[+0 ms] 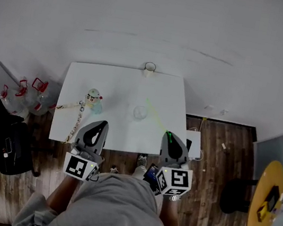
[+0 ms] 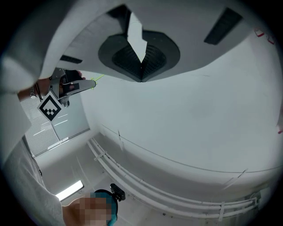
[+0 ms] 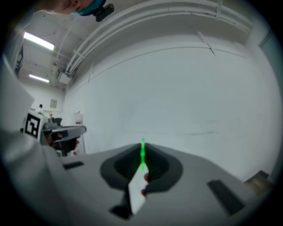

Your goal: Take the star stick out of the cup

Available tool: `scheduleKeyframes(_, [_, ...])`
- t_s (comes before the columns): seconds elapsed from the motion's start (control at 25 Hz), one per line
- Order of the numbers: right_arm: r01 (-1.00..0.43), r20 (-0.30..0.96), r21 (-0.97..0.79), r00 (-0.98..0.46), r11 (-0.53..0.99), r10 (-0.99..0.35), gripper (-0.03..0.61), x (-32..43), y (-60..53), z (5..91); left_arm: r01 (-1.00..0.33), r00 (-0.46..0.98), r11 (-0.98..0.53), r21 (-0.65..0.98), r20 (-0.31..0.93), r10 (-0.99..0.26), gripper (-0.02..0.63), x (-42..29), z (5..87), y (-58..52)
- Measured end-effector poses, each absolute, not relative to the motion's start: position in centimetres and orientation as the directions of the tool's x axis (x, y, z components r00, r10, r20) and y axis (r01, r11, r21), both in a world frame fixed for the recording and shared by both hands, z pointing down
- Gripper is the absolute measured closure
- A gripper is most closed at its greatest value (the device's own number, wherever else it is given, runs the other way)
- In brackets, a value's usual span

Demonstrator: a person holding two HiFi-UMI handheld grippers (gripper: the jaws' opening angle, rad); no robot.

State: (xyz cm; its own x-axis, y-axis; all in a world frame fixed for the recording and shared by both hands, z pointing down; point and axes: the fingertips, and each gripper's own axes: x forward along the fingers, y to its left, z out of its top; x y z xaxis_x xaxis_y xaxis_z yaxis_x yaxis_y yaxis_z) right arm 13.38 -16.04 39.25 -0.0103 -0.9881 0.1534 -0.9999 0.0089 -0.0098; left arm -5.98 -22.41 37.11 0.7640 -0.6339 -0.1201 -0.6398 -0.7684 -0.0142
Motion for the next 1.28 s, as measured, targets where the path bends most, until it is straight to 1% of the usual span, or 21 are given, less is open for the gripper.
scheduleKeyframes(0.48, [-1.0, 0.031, 0.015, -0.022, 0.023, -0.999, 0.534, 12.9, -15.6, 34.2, -0.636, 0.766, -0.77, -0.054, -0.169, -0.621, 0.583, -6.4, 34.2, -22.1])
scheduleKeyframes(0.84, [-0.999, -0.009, 0.034, -0.018, 0.017, -1.0, 0.534, 13.2, -14.7, 32.7, -0.631, 0.769, -0.772, -0.073, -0.192, -0.61, 0.583, -6.2, 32.1, -22.1])
scheduleKeyframes(1.0, [-0.999, -0.017, 0.039, -0.021, 0.02, -1.0, 0.534, 12.8, -14.5, 32.4, -0.628, 0.769, -0.777, -0.046, -0.186, -0.611, 0.583, -6.4, 32.3, -22.1])
scheduleKeyframes(1.28, [-0.999, -0.013, 0.04, -0.024, 0.024, -1.0, 0.534, 12.5, -14.2, 32.6, -0.622, 0.777, -0.782, -0.048, -0.167, -0.607, 0.583, -6.4, 33.1, -21.4])
